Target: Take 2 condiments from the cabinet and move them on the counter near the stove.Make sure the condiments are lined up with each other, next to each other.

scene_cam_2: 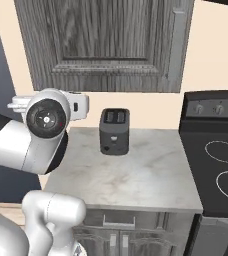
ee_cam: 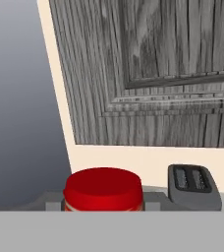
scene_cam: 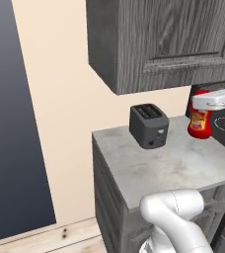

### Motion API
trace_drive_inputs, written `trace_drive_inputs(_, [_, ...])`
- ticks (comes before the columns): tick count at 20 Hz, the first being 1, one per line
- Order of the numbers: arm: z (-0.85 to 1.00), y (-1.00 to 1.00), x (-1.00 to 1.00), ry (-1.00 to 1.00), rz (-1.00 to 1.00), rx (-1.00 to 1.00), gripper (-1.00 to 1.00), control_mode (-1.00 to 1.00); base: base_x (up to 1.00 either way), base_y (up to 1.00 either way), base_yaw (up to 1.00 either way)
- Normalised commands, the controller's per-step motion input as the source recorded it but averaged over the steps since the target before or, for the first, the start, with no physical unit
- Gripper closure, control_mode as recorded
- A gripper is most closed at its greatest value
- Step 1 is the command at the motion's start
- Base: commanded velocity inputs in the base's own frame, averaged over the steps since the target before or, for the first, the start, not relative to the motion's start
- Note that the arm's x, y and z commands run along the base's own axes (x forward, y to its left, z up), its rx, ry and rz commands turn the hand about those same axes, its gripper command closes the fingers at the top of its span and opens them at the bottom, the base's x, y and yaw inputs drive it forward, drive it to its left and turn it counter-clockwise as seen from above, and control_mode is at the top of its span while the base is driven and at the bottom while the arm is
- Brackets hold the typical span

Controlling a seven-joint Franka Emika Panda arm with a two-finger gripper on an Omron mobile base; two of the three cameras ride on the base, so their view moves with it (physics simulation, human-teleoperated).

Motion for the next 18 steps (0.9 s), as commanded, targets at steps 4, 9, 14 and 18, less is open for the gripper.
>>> trace_drive_inputs(4, [0.00,0.00,0.00,0.00,0.00,0.00,1.00,1.00,0.00,-1.00,0.01])
trace_drive_inputs(9, [0.00,0.00,0.00,0.00,0.00,0.00,1.00,1.00,0.00,-1.00,0.01])
trace_drive_inputs(14, [0.00,0.00,0.00,0.00,0.00,0.00,1.00,1.00,-0.34,-1.00,0.00])
trace_drive_inputs(18, [0.00,0.00,0.00,0.00,0.00,0.00,1.00,1.00,-0.46,-1.00,0.00])
